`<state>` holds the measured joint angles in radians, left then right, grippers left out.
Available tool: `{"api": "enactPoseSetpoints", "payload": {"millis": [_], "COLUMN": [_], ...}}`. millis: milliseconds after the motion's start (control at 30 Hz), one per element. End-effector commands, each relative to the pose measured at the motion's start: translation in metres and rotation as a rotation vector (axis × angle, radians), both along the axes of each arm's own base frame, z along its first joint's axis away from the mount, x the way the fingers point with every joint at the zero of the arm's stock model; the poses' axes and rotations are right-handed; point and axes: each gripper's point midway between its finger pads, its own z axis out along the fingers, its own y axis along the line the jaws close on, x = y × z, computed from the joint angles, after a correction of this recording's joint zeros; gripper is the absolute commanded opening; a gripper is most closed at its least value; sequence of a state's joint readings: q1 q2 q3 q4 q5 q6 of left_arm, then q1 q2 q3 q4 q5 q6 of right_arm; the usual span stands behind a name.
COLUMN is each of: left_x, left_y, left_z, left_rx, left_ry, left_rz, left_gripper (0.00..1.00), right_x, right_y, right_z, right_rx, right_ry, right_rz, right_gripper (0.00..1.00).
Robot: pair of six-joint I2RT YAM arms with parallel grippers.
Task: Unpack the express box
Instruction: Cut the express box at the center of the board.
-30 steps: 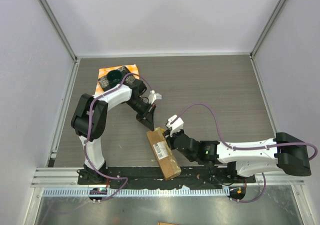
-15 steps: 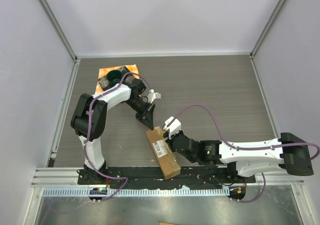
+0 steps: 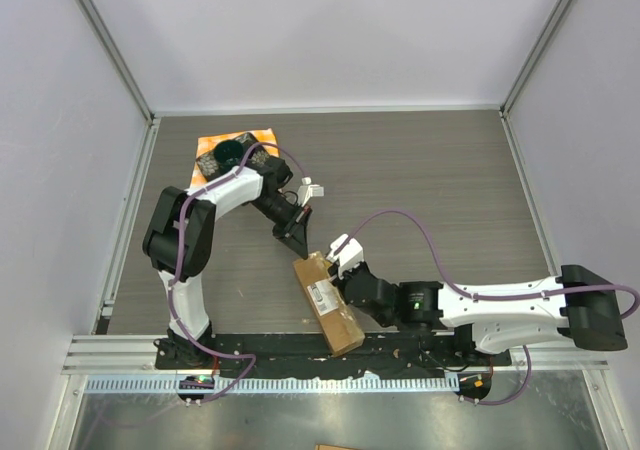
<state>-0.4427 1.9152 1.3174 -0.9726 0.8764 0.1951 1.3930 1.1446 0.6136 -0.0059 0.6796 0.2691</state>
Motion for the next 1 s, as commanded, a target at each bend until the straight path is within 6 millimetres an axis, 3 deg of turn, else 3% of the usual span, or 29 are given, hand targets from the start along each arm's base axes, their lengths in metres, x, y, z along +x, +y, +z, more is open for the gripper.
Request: {"api": "enactPoseSetpoints", "payload": {"millis": [0, 133, 533, 800, 967], "left_x": [0.015, 0.015, 0.012, 0.012, 0.013], "left_y": [-0.002, -0.004, -0.001, -0.001, -0.002], "left_z": [0.002, 0.010, 0.004, 0.005, 0.009], "left_rx": [-0.030, -0.054, -0.039, -0.039, -0.046], "left_ry": [-0.086, -0.085, -0.079, -0.081, -0.091], "left_rz": [-0.037, -0.038, -0.043, -0.044, -0.049], "left_gripper": [0.00, 0.00, 0.00, 0.00, 0.11], "right_x": [0.003, 0.004, 0.004, 0.007, 0.008], "right_y": [-0.002, -0.001, 0.005, 0.001, -0.002], "right_z": [0.022, 0.022, 0.009, -0.016, -0.043], "right_rx": [0.045, 0.053, 0.053, 0.022, -0.039], "right_ry": [-0.014, -0.014, 0.020, 0.081, 0.125], "right_rz": [-0.030, -0.035, -0.031, -0.043, -0.047], "right_gripper": [0.01, 0.01, 0.01, 0.01, 0.01]}}
